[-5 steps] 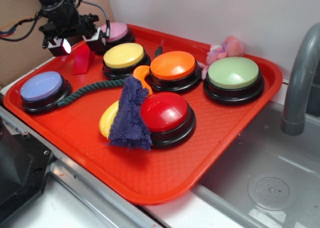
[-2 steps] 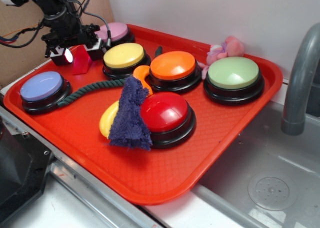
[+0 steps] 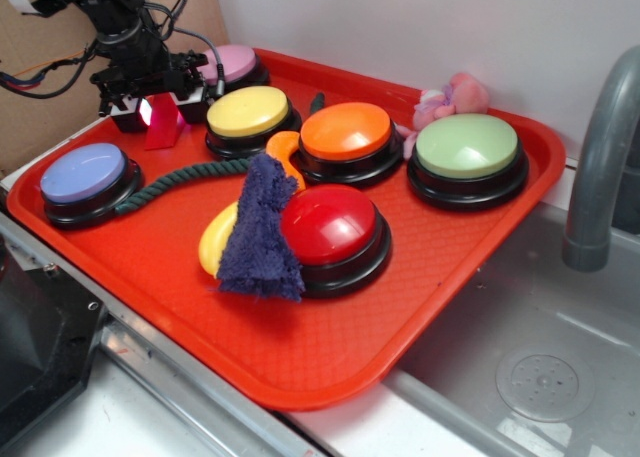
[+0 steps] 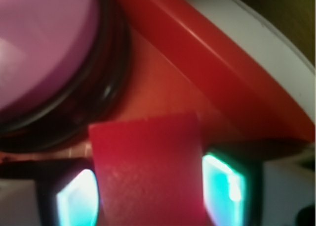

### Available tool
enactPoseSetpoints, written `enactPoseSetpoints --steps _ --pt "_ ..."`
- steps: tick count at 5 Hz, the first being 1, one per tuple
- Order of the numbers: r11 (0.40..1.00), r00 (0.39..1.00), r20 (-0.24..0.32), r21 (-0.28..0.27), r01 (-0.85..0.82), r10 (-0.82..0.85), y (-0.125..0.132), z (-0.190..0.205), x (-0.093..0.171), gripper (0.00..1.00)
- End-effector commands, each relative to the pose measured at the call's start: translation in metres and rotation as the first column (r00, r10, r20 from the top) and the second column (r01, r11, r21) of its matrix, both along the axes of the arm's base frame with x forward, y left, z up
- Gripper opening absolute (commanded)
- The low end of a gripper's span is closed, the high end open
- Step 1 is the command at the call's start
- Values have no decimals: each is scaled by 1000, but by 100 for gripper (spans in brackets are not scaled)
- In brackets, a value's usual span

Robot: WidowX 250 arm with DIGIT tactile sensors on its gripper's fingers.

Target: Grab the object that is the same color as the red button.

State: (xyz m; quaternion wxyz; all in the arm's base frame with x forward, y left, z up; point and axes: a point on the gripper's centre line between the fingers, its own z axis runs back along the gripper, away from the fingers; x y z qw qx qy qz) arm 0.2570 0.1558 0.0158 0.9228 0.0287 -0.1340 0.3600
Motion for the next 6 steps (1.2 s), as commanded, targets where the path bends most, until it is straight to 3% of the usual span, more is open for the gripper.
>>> enactPoseSetpoints --steps 1,3,4,5,6 --pt "999 998 61 34 -18 16 7 14 2 13" --pt "998 997 74 64 -10 5 -1 41 0 12" --pt "994 992 111 103 40 -52 -12 91 0 6" --pt "990 986 113 89 111 -120 -25 130 -6 4" --pt "950 950 29 28 310 -311 -55 155 -23 0"
